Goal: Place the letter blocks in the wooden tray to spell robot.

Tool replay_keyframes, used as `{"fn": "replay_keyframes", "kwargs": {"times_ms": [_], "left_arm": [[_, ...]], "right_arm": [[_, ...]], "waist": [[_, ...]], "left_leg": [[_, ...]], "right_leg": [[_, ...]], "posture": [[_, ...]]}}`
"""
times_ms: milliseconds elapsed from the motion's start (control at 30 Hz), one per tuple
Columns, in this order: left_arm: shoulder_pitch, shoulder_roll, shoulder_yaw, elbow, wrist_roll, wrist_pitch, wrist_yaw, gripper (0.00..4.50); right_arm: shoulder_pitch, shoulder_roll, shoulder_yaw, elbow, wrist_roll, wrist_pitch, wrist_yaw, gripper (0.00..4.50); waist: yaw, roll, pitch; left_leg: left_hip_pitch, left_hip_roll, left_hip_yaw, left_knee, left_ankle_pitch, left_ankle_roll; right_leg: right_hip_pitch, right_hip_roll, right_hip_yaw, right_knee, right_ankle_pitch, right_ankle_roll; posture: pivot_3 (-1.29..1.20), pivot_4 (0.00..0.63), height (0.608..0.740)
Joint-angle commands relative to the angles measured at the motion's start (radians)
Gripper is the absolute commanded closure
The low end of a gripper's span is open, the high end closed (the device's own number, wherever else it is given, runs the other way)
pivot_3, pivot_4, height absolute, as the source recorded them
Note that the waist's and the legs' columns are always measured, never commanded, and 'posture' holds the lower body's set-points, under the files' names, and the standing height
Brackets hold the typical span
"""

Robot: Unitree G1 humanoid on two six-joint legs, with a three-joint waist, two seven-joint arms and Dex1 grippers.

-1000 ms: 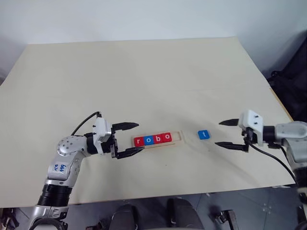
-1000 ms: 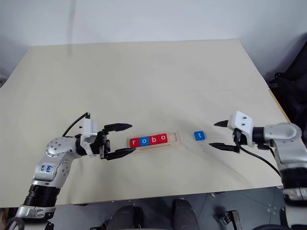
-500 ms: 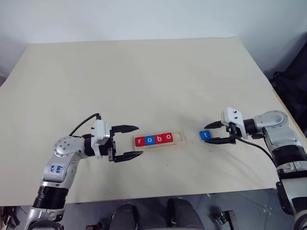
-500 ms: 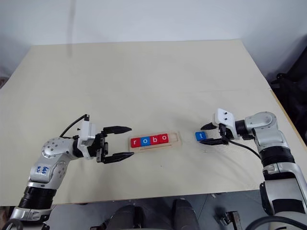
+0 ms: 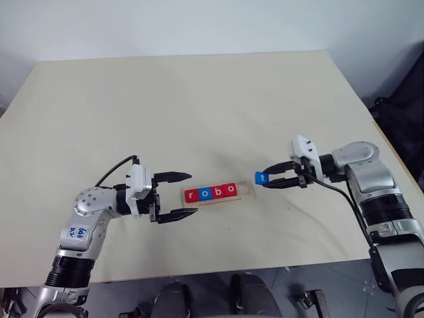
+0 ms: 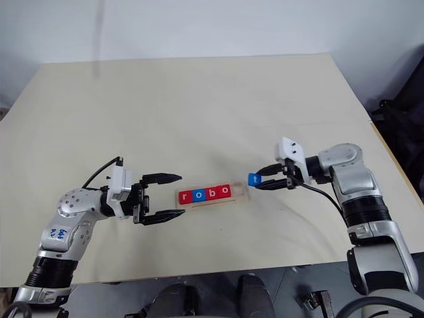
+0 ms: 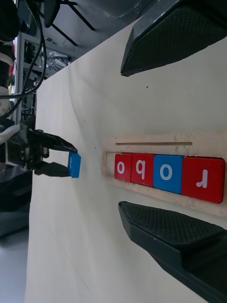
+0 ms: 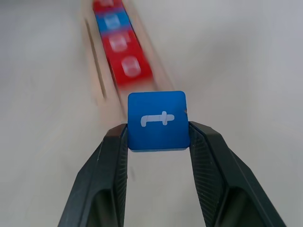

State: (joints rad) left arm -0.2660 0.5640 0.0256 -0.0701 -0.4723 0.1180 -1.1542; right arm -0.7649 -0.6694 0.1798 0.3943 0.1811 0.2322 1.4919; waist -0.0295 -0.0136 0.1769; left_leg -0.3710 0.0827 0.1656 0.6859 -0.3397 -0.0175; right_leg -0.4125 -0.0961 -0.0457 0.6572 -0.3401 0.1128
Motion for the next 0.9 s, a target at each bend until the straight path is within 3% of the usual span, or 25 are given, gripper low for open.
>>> {"fn": "replay_keyframes", "kwargs": {"times_ms": [33,267,800,900], "left_arm": [[-0.004,-0.006,0.007,-0.019,-0.008,-0.02,0.0,0.0],[0.016,-0.006,0.014,-0.036,-0.008,-0.023,0.016,0.0],[0.043,-0.005,0.018,-0.064,-0.013,-0.02,0.048,0.0],[0.042,-0.003,0.02,-0.063,-0.014,-0.02,0.05,0.0]], "right_arm": [[-0.019,0.032,0.045,-0.054,-0.02,0.022,-0.014,3.04],[-0.041,0.061,0.115,0.013,-0.09,-0.07,-0.018,3.04],[-0.122,0.099,0.12,0.173,-0.131,-0.172,0.004,3.04],[-0.121,0.095,0.119,0.16,-0.128,-0.152,0.015,2.07]], "waist": [[0.002,0.0,0.0],[0.0,0.0,0.0],[-0.001,0.0,0.0],[-0.002,0.0,0.0]], "left_leg": [[0.0,0.0,0.0,0.0,0.0,0.0],[-0.001,-0.001,0.001,0.0,0.0,0.0],[-0.001,0.0,0.002,0.0,0.0,0.0],[-0.001,0.0,0.002,0.0,0.0,0.0]], "right_leg": [[0.0,0.0,0.0,0.0,0.0,0.0],[0.0,-0.001,-0.001,0.0,0.0,0.0],[0.0,0.0,-0.001,0.0,0.0,0.0],[0.0,0.0,-0.001,0.0,0.0,0.0]], "posture": [[0.0,0.15,0.74],[0.0,0.15,0.74],[0.0,0.15,0.74],[0.0,0.15,0.74]]}}
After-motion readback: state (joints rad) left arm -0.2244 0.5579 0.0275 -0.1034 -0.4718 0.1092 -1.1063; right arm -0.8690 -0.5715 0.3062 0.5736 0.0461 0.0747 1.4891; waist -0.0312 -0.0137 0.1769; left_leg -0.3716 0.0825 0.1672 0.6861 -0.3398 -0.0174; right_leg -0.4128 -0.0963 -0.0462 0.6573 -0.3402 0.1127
